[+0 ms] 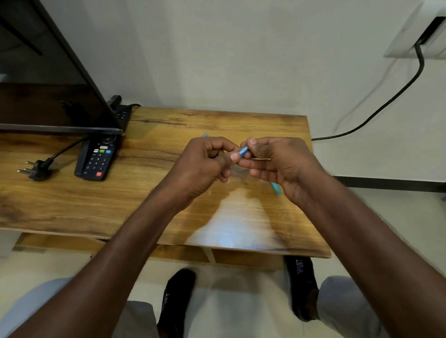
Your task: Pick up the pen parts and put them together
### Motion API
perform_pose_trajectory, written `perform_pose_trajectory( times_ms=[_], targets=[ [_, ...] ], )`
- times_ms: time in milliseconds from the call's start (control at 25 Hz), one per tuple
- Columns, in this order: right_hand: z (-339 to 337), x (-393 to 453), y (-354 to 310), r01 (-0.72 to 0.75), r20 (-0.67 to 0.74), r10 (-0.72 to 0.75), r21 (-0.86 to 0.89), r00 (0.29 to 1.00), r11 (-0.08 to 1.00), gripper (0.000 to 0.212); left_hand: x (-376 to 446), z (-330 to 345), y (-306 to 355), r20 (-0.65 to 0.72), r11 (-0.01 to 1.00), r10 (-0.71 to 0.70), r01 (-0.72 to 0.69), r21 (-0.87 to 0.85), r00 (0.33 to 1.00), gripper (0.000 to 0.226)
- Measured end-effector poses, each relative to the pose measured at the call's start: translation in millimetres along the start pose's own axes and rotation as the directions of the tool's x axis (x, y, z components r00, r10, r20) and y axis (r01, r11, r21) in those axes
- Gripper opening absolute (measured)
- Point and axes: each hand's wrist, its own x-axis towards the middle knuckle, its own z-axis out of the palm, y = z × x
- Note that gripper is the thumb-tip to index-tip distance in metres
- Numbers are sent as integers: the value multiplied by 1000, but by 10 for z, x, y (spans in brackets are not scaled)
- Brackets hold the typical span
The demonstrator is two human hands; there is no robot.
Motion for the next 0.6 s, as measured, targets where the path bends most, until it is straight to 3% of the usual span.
perform_pose_trajectory(
  times_ms=[360,600],
  targets=[
    [44,5,16,22,-4,-22,-95,1000,995,16,-29,-35,-13,36,997,-23,20,76,999,14],
    [49,-4,-9,14,-19,-15,-32,1000,999,21,-6,33,-15,-21,992,7,-4,128,1000,12]
  ],
)
